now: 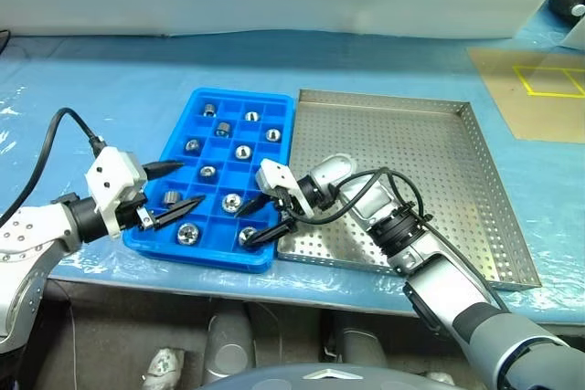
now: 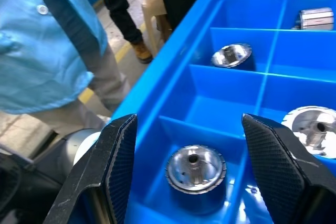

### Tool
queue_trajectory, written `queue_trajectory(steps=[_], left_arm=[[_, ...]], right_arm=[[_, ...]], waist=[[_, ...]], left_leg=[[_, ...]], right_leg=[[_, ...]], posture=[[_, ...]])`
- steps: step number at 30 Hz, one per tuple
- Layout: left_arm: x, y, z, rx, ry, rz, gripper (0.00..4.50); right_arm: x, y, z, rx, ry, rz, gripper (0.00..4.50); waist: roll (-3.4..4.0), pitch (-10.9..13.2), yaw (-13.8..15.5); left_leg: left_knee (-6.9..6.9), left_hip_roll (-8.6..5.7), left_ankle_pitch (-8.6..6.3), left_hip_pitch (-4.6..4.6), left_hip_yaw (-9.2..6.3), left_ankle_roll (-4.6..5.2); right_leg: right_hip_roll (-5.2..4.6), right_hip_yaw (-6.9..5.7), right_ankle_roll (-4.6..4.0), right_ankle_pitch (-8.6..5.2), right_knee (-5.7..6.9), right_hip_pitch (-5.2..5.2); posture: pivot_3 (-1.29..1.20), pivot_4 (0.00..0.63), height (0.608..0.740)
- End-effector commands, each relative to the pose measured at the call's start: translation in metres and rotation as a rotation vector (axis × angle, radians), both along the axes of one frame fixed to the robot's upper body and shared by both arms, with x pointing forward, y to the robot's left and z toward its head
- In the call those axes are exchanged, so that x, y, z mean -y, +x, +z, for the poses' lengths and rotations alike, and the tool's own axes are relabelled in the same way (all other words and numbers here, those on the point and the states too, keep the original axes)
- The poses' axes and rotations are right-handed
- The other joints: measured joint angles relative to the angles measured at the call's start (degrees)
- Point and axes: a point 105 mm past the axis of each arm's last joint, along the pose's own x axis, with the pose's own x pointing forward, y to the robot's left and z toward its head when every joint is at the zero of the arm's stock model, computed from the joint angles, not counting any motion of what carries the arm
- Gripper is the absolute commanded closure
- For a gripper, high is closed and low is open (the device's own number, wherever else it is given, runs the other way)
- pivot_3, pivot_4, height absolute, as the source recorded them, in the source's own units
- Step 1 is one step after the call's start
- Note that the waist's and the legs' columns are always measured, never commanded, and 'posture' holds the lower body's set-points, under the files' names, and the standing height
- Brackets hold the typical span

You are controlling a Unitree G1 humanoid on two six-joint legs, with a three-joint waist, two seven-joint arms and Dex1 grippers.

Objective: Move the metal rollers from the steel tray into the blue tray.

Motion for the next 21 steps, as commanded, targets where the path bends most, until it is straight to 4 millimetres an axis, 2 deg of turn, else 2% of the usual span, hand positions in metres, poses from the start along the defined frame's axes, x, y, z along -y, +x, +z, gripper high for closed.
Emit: queue_trajectory(steps=[1, 6, 9, 14, 17, 21], left_arm=[[0.004, 0.005, 0.005, 0.03, 0.018, -0.044, 0.76], [0.016, 0.019, 0.004, 0.036, 0.011, -0.12, 0.76], [0.029, 0.03, 0.003, 0.037, -0.001, -0.192, 0.76], [0.064, 0.044, 0.0, 0.025, -0.026, -0.372, 0.76], [0.079, 0.05, -0.003, 0.017, -0.029, -0.451, 0.76], [0.1, 0.059, -0.008, 0.004, -0.041, -0.542, 0.76]], right_arm=[[0.007, 0.008, 0.013, 0.045, 0.047, -0.046, 1.26], [0.027, 0.025, 0.027, 0.089, 0.091, -0.165, 1.26], [0.046, 0.038, 0.037, 0.106, 0.117, -0.287, 1.26], [0.097, 0.064, 0.044, 0.164, 0.146, -0.6, 1.26], [0.122, 0.069, 0.044, 0.18, 0.16, -0.751, 1.26], [0.152, 0.064, 0.042, 0.2, 0.175, -0.927, 1.26]], waist=[[0.0, 0.0, 0.0], [-0.01, 0.0, -0.2], [-0.01, 0.0, -0.7], [-0.02, 0.0, -1.9], [-0.03, 0.0, -3.6], [-0.02, 0.0, -5.4]], left_leg=[[0.01, 0.0, 0.0, -0.01, 0.0, 0.0], [0.11, -0.01, 0.01, -0.01, 0.0, -0.01], [0.23, -0.02, 0.03, 0.02, 0.01, -0.03], [0.65, -0.04, 0.05, 0.01, 0.02, -0.08], [0.81, -0.06, 0.08, 0.04, 0.06, -0.11], [0.8, -0.04, 0.13, 0.07, 0.06, -0.2]], right_leg=[[0.0, -0.01, 0.0, 0.0, 0.0, 0.0], [0.0, 0.02, 0.0, 0.0, 0.08, 0.02], [0.01, 0.08, 0.0, 0.01, 0.22, 0.02], [0.01, 0.23, 0.0, 0.01, 0.52, 0.02], [0.02, 0.33, 0.01, 0.01, 0.62, 0.03], [0.05, 0.35, 0.01, 0.01, 0.69, 0.02]], posture=[[0.2, 0.15, 0.74], [0.1, 0.15, 0.74], [0.02, 0.15, 0.74], [-0.11, 0.15, 0.74], [-0.19, 0.15, 0.74], [-0.29, 0.15, 0.74]])
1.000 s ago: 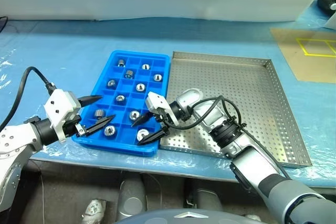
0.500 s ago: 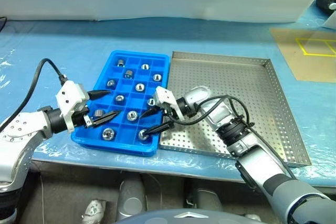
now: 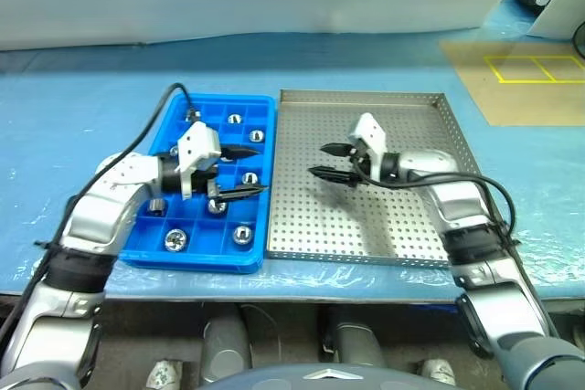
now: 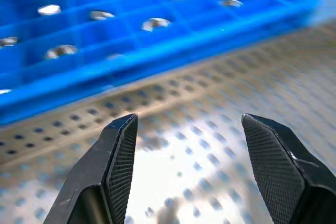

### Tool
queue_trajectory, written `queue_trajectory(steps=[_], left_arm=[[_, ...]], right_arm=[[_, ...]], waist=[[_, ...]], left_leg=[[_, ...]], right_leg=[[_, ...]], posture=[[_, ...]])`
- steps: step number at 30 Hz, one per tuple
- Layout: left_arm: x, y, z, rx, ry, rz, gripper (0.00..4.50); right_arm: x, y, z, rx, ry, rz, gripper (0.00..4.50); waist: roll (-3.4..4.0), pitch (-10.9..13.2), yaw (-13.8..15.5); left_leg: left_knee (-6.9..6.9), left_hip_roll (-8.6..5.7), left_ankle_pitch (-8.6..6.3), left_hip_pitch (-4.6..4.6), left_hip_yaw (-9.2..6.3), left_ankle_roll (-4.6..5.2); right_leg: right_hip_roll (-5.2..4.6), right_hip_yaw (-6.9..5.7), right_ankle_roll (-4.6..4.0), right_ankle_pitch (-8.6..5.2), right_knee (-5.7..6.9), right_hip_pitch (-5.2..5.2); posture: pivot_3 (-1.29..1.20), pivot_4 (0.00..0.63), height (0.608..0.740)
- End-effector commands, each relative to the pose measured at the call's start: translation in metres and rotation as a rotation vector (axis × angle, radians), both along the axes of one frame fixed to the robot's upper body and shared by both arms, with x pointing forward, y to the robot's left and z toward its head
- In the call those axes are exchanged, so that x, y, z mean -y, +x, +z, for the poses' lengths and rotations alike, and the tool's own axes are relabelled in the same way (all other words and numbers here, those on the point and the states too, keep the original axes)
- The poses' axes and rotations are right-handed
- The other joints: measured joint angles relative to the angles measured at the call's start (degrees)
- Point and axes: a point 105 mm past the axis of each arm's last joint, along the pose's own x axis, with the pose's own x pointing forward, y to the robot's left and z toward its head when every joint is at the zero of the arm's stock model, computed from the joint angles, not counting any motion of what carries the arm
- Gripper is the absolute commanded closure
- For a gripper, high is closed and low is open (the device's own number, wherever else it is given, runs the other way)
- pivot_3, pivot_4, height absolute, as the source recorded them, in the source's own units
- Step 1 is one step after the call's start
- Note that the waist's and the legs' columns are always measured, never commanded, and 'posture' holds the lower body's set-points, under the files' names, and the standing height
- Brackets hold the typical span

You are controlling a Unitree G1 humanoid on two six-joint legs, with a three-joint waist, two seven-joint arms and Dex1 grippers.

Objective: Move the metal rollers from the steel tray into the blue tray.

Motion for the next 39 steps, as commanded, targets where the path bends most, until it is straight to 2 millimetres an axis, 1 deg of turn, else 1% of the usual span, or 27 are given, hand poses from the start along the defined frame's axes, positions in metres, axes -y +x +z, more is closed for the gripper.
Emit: queue_trajectory(steps=[1, 3, 6, 8, 11, 18, 22, 25, 27, 29, 31, 34, 35, 37, 39], left_arm=[[0.016, 0.005, 0.001, 0.022, -0.001, -0.086, 0.76], [0.026, 0.01, 0.0, 0.024, -0.013, -0.113, 0.76], [0.04, 0.016, 0.001, 0.024, -0.04, -0.136, 0.76], [0.048, 0.019, -0.002, 0.023, -0.046, -0.15, 0.76], [0.051, 0.025, -0.002, 0.032, -0.053, -0.14, 0.76], [0.048, 0.035, -0.004, 0.053, -0.076, -0.065, 0.76], [0.039, 0.056, 0.001, 0.13, -0.122, 0.129, 0.76], [0.032, 0.064, 0.005, 0.154, -0.146, 0.222, 0.76], [0.026, 0.067, 0.011, 0.167, -0.172, 0.27, 0.76], [0.015, 0.069, 0.016, 0.183, -0.191, 0.328, 0.76], [0.005, 0.072, 0.021, 0.195, -0.199, 0.38, 0.76], [-0.011, 0.077, 0.034, 0.183, -0.284, 0.472, 0.76], [-0.016, 0.077, 0.035, 0.178, -0.301, 0.502, 0.76], [-0.027, 0.075, 0.03, 0.177, -0.289, 0.56, 0.76], [-0.036, 0.071, 0.026, 0.166, -0.281, 0.603, 0.76]], right_arm=[[0.016, -0.006, 0.016, 0.072, 0.041, -0.116, 1.26], [0.023, -0.009, 0.016, 0.082, 0.045, -0.17, 1.26], [0.031, -0.009, 0.016, 0.104, 0.048, -0.257, 1.26], [0.032, -0.008, 0.018, 0.121, 0.057, -0.299, 1.26], [0.033, -0.007, 0.02, 0.141, 0.056, -0.326, 1.26], [0.037, 0.006, 0.03, 0.179, 0.056, -0.377, 1.26], [0.029, 0.013, 0.031, 0.212, 0.076, -0.424, 1.26], [0.023, 0.017, 0.029, 0.216, 0.086, -0.435, 1.26], [0.017, 0.019, 0.028, 0.217, 0.09, -0.422, 1.26], [0.013, 0.025, 0.03, 0.228, 0.096, -0.421, 1.26], [0.011, 0.03, 0.032, 0.24, 0.104, -0.431, 1.26], [0.014, 0.037, 0.034, 0.258, 0.106, -0.472, 1.26], [0.015, 0.04, 0.032, 0.267, 0.091, -0.488, 1.26], [0.017, 0.042, 0.029, 0.284, 0.071, -0.507, 1.26], [0.019, 0.042, 0.031, 0.298, 0.074, -0.525, 1.26]], waist=[[0.0, 0.0, -1.0], [0.0, 0.0, -2.0], [0.0, 0.0, -3.3], [0.01, 0.0, -4.0], [0.01, 0.0, -4.6], [0.01, 0.0, -4.3], [0.01, 0.0, -4.2], [0.01, 0.0, -4.1], [0.01, 0.0, -4.0], [0.01, 0.0, -3.9], [0.02, 0.0, -3.8], [0.02, 0.0, -3.2], [0.02, 0.0, -2.9], [0.02, 0.0, -2.7], [0.02, 0.0, -2.6]], left_leg=[[0.02, -0.01, 0.0, -0.01, 0.0, 0.0], [0.06, -0.04, -0.01, -0.01, 0.03, 0.03], [0.09, -0.04, -0.03, 0.0, 0.05, 0.06], [0.1, -0.03, -0.11, 0.04, 0.08, 0.2], [0.1, -0.04, -0.14, 0.04, 0.08, 0.24], [0.12, -0.05, -0.19, -0.01, 0.08, 0.33], [0.11, -0.04, -0.2, -0.01, 0.08, 0.35], [0.1, -0.04, -0.2, -0.02, 0.07, 0.34], [0.1, -0.04, -0.19, -0.04, 0.07, 0.34], [0.09, -0.04, -0.2, -0.03, 0.07, 0.34], [0.08, -0.03, -0.19, -0.03, 0.07, 0.33], [0.07, -0.03, -0.19, -0.04, 0.07, 0.32], [0.07, -0.03, -0.17, -0.04, 0.07, 0.3], [0.06, -0.03, -0.15, -0.04, 0.07, 0.25], [0.04, -0.03, -0.15, -0.05, 0.07, 0.24]], right_leg=[[0.0, 0.02, 0.0, 0.0, -0.01, 0.0], [0.0, 0.06, 0.01, 0.01, -0.02, 0.0], [0.0, 0.08, 0.01, 0.01, -0.02, 0.0], [0.0, 0.12, 0.02, 0.02, -0.01, 0.02], [0.0, 0.12, 0.02, 0.02, -0.02, 0.02], [-0.01, 0.1, 0.01, 0.02, -0.09, 0.03], [-0.01, 0.07, 0.01, 0.02, -0.11, 0.05], [-0.02, 0.05, 0.01, 0.02, -0.11, 0.05], [-0.02, 0.05, 0.01, 0.02, -0.12, 0.03], [-0.02, 0.05, 0.01, 0.02, -0.12, 0.03], [-0.02, 0.04, 0.01, 0.02, -0.11, 0.03], [-0.02, 0.03, 0.01, 0.02, -0.12, 0.02], [-0.02, 0.04, 0.01, 0.02, -0.12, 0.02], [-0.02, 0.03, 0.0, 0.02, -0.14, 0.02], [-0.02, 0.03, 0.0, 0.02, -0.18, 0.02]], posture=[[-0.31, 0.15, 0.74], [-0.34, 0.15, 0.74], [-0.37, 0.15, 0.74], [-0.38, 0.15, 0.74], [-0.36, 0.15, 0.74], [-0.29, 0.15, 0.74], [-0.24, 0.15, 0.74], [-0.21, 0.15, 0.74], [-0.2, 0.15, 0.74], [-0.18, 0.15, 0.74], [-0.17, 0.15, 0.74], [-0.16, 0.15, 0.74], [-0.16, 0.15, 0.74], [-0.15, 0.15, 0.74], [-0.15, 0.15, 0.74]])
